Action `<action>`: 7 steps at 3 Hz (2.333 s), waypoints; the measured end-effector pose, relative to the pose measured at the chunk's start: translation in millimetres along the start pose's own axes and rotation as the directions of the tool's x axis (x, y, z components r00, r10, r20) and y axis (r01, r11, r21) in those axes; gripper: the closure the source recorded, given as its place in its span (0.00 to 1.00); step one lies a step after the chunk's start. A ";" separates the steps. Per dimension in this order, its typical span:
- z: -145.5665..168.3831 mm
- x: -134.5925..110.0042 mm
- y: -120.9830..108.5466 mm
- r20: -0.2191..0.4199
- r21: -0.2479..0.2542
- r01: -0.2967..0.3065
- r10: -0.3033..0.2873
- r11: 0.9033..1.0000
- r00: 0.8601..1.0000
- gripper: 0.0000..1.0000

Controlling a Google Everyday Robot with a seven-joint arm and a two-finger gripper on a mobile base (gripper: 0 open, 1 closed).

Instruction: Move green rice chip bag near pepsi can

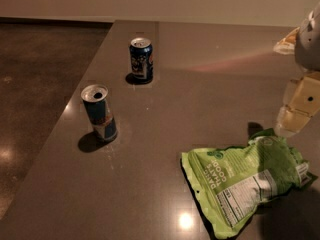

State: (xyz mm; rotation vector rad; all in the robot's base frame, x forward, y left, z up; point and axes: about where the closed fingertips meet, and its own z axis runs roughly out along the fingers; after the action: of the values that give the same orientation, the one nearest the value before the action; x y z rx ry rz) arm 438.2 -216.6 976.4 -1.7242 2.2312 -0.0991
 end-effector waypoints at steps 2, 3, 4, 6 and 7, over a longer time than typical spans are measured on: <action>8.2 -17.8 2.7 0.019 -0.017 0.029 -0.028 0.999 0.999 0.00; 28.1 -51.2 11.4 0.071 -0.053 0.083 -0.079 0.995 0.994 0.00; 48.7 -86.3 21.9 0.103 -0.073 0.129 -0.121 0.989 0.987 0.00; 86.2 -123.6 31.4 0.079 -0.095 0.211 -0.204 0.973 0.976 0.00; 93.6 -111.9 30.1 0.042 -0.113 0.252 -0.249 0.961 0.968 0.00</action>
Offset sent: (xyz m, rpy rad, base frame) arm 0.0083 0.0421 -0.0170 0.0297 0.0411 0.0830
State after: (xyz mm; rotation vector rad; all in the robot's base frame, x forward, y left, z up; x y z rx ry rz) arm 462.2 -89.0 903.5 -2.0529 2.0247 -0.0006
